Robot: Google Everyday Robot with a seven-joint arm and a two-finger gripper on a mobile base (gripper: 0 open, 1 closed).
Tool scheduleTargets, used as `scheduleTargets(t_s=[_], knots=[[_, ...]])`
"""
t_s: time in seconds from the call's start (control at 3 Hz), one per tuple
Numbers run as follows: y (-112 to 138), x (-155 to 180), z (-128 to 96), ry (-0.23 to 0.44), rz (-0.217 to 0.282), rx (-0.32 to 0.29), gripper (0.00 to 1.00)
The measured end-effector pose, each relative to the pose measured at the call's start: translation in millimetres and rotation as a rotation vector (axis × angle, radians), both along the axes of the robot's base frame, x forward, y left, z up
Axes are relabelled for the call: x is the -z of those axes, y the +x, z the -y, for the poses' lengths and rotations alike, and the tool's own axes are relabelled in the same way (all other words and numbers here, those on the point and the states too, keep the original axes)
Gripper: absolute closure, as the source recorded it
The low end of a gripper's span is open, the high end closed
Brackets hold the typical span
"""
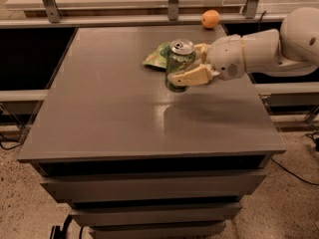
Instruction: Move green can near green rice chip bag
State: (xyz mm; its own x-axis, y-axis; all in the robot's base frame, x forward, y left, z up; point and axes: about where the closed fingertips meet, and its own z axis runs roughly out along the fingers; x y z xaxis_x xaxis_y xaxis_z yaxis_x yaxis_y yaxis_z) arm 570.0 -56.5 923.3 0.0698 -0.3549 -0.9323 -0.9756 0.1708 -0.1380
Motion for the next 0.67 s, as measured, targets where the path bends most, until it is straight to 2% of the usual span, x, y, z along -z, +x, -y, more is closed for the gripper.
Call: scheduleTargets(t_s=[0.67], knots=[[31.7,21.0,-30.4,-0.018,-0.017,0.04,0.36]])
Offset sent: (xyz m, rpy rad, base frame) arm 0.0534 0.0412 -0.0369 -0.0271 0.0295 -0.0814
